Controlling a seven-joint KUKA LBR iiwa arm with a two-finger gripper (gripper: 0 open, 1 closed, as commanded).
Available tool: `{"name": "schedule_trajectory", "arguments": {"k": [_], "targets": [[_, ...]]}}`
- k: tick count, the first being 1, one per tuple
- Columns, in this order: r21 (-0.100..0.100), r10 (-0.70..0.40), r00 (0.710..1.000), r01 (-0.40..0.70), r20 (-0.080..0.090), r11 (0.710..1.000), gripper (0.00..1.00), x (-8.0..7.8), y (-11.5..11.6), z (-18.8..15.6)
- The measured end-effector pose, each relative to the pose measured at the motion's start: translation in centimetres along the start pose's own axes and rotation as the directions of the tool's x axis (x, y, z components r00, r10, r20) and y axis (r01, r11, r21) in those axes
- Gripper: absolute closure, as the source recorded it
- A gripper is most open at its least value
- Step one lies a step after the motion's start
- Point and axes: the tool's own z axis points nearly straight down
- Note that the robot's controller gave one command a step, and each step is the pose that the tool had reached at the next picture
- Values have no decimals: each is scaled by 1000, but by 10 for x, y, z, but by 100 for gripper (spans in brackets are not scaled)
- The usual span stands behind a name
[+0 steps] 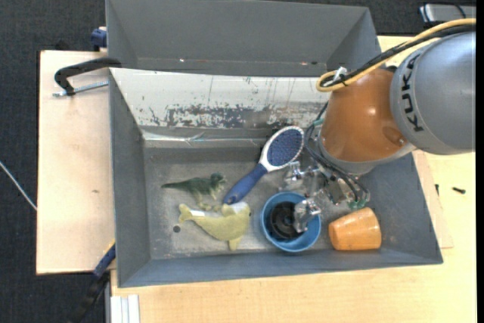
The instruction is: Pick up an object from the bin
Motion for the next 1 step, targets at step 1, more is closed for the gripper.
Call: {"name": "schedule_trajectory", "arguments": {"k": [1], "targets": [[6, -11, 999, 11, 35, 1000, 100, 18, -18, -148]]}}
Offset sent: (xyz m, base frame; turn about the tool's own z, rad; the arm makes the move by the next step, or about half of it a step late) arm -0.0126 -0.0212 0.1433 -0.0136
